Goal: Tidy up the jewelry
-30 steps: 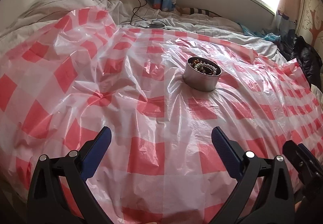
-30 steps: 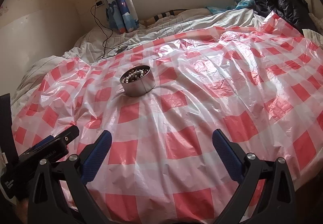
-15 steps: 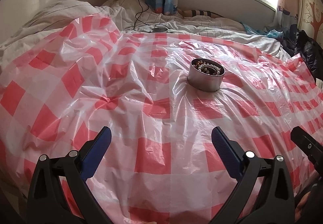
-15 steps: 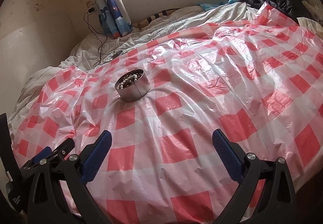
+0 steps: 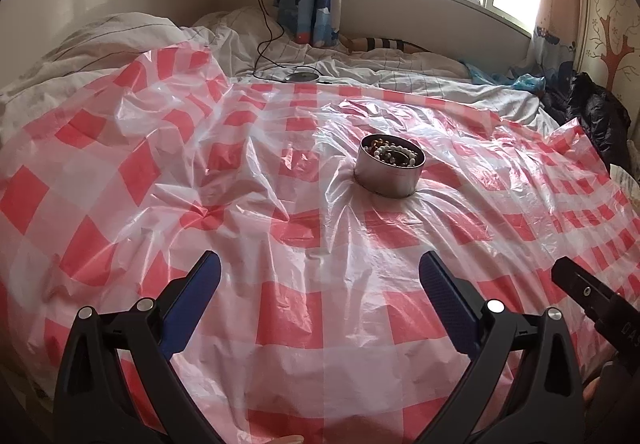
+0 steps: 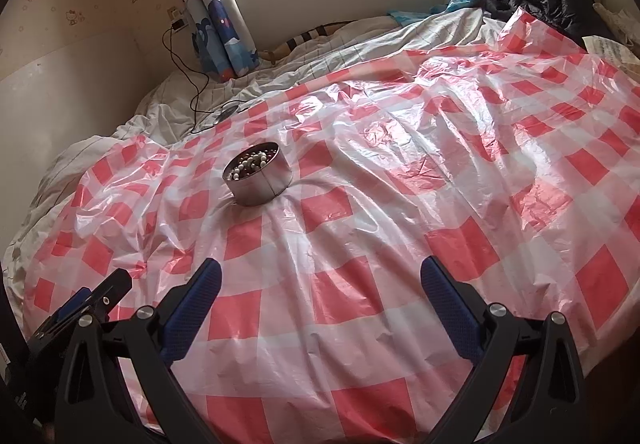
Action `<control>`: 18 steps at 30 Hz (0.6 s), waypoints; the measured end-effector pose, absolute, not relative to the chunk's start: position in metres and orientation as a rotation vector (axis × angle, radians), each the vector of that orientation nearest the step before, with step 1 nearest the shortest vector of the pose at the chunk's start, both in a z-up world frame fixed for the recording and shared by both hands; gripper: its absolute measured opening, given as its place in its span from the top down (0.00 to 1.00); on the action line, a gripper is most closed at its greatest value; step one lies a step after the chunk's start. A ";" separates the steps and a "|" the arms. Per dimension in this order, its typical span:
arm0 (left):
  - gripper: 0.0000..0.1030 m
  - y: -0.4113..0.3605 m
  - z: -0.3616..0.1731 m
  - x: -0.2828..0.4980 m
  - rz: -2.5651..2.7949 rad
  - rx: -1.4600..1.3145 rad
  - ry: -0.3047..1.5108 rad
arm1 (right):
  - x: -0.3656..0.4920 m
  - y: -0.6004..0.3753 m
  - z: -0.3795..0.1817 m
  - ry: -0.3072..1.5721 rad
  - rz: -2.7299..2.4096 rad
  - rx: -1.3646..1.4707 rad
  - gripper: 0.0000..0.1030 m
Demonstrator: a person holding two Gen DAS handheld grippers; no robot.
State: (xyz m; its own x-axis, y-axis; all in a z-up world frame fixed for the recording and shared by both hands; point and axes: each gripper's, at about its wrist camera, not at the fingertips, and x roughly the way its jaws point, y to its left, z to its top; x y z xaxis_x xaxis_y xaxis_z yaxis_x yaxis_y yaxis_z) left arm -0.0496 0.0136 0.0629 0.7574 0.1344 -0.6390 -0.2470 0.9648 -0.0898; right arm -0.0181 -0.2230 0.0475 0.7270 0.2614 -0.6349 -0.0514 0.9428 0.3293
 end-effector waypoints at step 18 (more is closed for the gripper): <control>0.07 0.000 0.065 -0.054 0.221 -0.103 0.646 | -0.018 -0.224 0.047 0.740 0.175 0.297 0.07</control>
State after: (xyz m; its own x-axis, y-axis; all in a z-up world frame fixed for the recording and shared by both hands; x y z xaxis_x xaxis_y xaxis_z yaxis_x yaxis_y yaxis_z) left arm -0.0545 0.0001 0.0652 0.7763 0.1719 -0.6065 -0.2358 0.9714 -0.0264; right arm -0.0177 -0.2242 0.0469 0.7265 0.2597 -0.6363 -0.0520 0.9440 0.3259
